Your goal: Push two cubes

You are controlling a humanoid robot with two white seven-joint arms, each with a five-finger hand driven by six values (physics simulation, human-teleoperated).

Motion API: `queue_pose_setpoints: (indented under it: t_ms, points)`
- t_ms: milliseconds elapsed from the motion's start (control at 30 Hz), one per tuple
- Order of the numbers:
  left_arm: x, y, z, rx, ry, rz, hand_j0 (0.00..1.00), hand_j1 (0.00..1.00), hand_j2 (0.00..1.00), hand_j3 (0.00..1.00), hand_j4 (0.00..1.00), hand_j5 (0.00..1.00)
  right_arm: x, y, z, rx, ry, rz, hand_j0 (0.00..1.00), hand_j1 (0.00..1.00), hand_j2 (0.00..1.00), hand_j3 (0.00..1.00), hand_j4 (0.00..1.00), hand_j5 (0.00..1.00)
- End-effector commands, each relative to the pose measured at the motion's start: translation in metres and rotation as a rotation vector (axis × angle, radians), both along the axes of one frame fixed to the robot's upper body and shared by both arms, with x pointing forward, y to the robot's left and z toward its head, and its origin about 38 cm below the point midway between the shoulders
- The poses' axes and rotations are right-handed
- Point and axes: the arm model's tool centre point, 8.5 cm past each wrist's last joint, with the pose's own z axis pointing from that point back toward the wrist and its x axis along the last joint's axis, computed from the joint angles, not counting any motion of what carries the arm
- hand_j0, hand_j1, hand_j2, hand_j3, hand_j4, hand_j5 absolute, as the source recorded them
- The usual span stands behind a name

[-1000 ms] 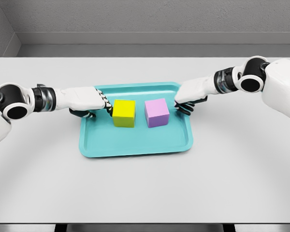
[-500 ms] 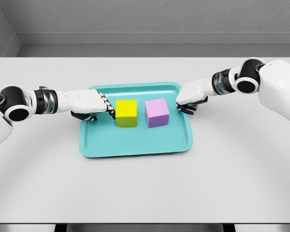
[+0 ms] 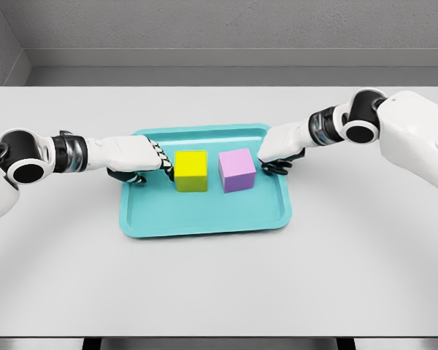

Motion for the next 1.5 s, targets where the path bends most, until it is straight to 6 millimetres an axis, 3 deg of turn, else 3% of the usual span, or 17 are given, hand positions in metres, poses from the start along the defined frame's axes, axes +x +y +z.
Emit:
queue_pose_setpoints:
  t_ms: [0, 200, 1467]
  points:
    - [0.0, 0.0, 0.0, -0.004, 0.002, 0.002, 0.68, 0.68, 0.68, 0.68, 0.68, 0.68, -0.004, 0.007, 0.003, 0.048, 0.039, 0.006, 0.13, 0.13, 0.13, 0.13, 0.13, 0.13]
    - [0.0, 0.0, 0.0, -0.003, 0.002, 0.004, 0.68, 0.68, 0.68, 0.68, 0.68, 0.68, -0.004, 0.011, 0.013, 0.051, 0.02, 0.025, 0.13, 0.13, 0.13, 0.13, 0.13, 0.13]
    - [-0.001, 0.001, -0.002, 0.001, 0.007, 0.002, 0.68, 0.68, 0.68, 0.68, 0.68, 0.68, -0.009, 0.03, 0.013, 0.05, 0.022, 0.073, 0.13, 0.13, 0.13, 0.13, 0.13, 0.13]
